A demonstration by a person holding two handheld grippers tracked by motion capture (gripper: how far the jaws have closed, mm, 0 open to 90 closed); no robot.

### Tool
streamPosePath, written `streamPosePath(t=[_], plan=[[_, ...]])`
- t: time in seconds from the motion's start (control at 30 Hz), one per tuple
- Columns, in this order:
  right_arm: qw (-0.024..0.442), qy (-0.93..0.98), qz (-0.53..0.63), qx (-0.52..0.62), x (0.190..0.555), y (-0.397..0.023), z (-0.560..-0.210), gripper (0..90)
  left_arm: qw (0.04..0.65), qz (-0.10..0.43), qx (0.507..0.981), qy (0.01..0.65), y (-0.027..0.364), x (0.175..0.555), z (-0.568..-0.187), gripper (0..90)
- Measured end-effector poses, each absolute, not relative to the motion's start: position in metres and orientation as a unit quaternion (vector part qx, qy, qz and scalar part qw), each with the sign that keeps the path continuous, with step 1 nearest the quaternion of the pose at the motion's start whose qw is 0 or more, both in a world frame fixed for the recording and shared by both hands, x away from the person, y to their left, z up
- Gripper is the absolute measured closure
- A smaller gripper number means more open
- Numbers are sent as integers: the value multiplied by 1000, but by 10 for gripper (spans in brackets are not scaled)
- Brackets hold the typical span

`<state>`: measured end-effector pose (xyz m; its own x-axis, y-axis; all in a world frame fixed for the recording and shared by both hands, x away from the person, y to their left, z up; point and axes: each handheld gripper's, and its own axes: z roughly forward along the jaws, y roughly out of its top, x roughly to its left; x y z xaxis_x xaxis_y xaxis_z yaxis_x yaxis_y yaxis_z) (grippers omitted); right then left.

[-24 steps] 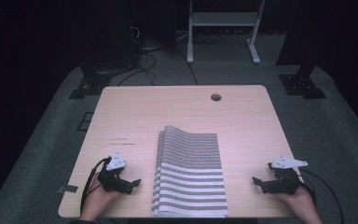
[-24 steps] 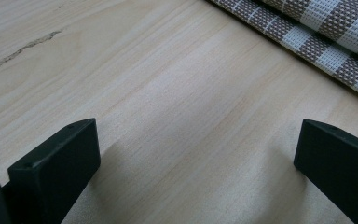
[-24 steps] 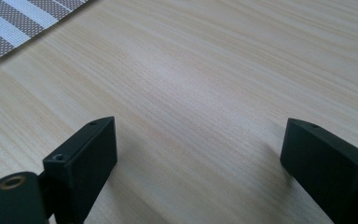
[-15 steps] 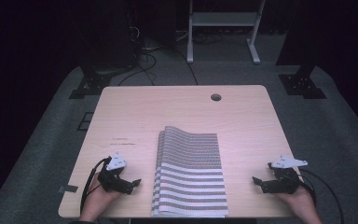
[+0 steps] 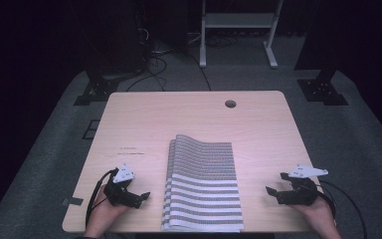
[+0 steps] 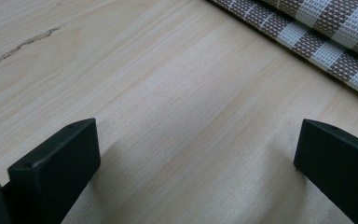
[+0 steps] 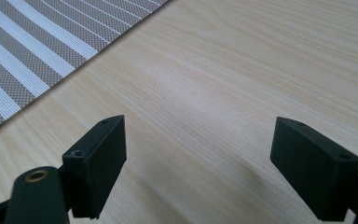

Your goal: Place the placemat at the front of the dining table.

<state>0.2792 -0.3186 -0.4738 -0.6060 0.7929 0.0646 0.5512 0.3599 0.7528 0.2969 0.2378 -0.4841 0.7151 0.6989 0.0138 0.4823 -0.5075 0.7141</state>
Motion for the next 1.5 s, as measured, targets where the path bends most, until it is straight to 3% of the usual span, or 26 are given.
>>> streamPosePath(t=[0.03, 0.37, 1.5], plan=[[151, 805, 391, 420, 279, -318, -472, 214, 356, 152, 855, 346, 238, 297, -484, 0], [144, 792, 419, 420, 275, -309, -463, 295, 357, 151, 855, 345, 238, 297, -484, 0], [98, 835, 414, 348, 290, -230, -466, 301, 355, 153, 854, 349, 237, 297, -484, 0]])
